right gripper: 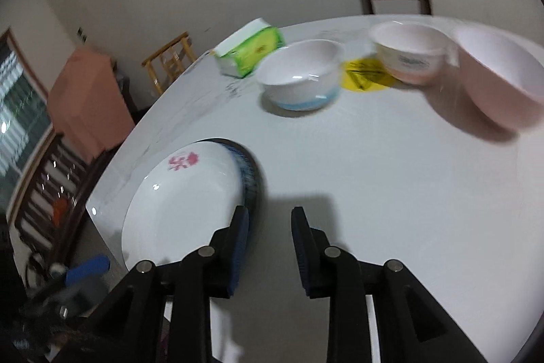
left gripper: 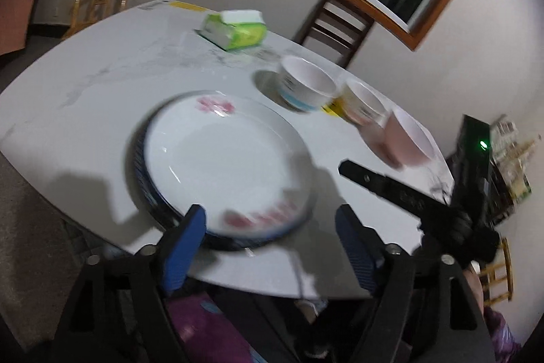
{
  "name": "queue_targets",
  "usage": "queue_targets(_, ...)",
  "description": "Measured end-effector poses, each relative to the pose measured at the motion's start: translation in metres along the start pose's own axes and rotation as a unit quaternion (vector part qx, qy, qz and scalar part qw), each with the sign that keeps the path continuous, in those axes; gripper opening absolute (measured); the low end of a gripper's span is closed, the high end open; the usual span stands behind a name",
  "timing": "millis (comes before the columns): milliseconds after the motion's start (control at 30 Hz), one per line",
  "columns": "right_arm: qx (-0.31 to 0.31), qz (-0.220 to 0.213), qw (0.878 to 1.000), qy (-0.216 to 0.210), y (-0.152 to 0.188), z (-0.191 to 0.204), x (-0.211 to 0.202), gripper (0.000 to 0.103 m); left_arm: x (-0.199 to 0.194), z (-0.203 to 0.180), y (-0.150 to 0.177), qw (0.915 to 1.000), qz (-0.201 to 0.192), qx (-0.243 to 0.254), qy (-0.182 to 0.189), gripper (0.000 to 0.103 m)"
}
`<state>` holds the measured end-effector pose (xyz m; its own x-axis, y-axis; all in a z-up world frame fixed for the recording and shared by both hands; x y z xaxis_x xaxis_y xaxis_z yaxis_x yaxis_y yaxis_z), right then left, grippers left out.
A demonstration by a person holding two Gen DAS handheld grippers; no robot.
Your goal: Organize plates and bowls
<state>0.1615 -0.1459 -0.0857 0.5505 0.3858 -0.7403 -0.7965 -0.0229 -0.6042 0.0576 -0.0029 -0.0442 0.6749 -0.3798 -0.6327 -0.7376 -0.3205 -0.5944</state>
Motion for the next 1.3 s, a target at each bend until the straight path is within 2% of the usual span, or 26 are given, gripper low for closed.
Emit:
queue_targets(100,0.031,-0.013,0.999,0.011,0.006,-0.039,-0.019,0.027,0.002,-0.023,0.01,0.9995,0.009,0.025,0.017,0.08)
queue_targets(167,0.05,-0.02,0.998,0.023,0.009,-0.067,-0.032,0.027,0.0,-0.032,0.011,0.999,0.006,0.034,0.027,0.092)
queue_targets(300,0.087,-0.046,0.994,0.049,0.008,-0.124,-0.061,0.028,-0.005,-0.049,0.014,0.9972,-0.004,0.035,0.065,0.101)
queue_targets(433,0.097,-0.072,0.99,0.074,0.0,-0.169,-0.083,0.028,0.003,-0.071,0.016,0.9953,0.014,0.061,0.074,0.102)
queue_targets(467,0.094,-0.079,0.989,0.083,-0.004,-0.178,-0.088,0.028,0.008,-0.081,0.015,0.9938,0.02,0.087,0.067,0.102)
queue_targets(567,0.068,-0.09,0.988,0.107,-0.022,-0.197,-0.1,0.031,0.033,-0.117,-0.004,0.9816,0.033,0.188,-0.001,0.102)
queue_targets(600,0.066,-0.091,0.988,0.102,-0.03,-0.198,-0.1,0.035,0.043,-0.124,-0.013,0.9817,0.034,0.187,-0.007,0.102)
queue_targets(633,0.066,-0.09,0.989,0.095,-0.039,-0.204,-0.101,0.038,0.055,-0.132,-0.023,0.9843,0.041,0.172,0.003,0.102)
queue_targets(667,0.072,-0.088,0.989,0.09,-0.049,-0.21,-0.1,0.044,0.07,-0.14,-0.034,0.9878,0.053,0.144,0.028,0.102)
queue_targets(700,0.086,-0.084,0.989,0.084,-0.06,-0.219,-0.099,0.044,0.092,-0.147,-0.05,0.9908,0.073,0.099,0.056,0.102)
queue_targets(767,0.112,-0.074,0.989,0.062,-0.088,-0.237,-0.095,0.044,0.132,-0.154,-0.072,0.9907,0.107,0.044,0.072,0.102)
queue_targets(867,0.112,-0.047,0.99,0.073,-0.12,-0.257,-0.08,0.044,0.184,-0.165,-0.101,0.9888,0.129,0.006,0.075,0.102)
queue_targets(1000,0.126,-0.003,0.989,0.073,-0.147,-0.281,-0.048,0.044,0.237,-0.185,-0.116,0.9832,0.168,0.005,0.071,0.102)
queue_targets(1100,0.133,0.016,0.988,0.076,-0.157,-0.29,-0.028,0.044,0.27,-0.185,-0.118,0.9801,0.193,-0.004,0.045,0.102)
queue_targets(1200,0.131,0.032,0.986,0.094,-0.164,-0.298,-0.009,0.044,0.285,-0.185,-0.117,0.9792,0.201,-0.005,0.031,0.101)
queue_targets(1300,0.133,0.044,0.986,0.092,-0.164,-0.299,0.004,0.044,0.298,-0.186,-0.115,0.979,0.203,-0.003,0.024,0.101)
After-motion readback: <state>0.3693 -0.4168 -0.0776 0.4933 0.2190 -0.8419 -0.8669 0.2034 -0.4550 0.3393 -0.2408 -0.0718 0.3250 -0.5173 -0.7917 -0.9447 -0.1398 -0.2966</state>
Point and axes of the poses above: each gripper's, at about its wrist camera, not at the fingertips, and x roughly the way its jaws point, z to its left, y to its underside, the point moved 10 cm from there along x, roughly the way its jaws point, and after that the axes turned 8 degrees about y, right-handed, at the moved point
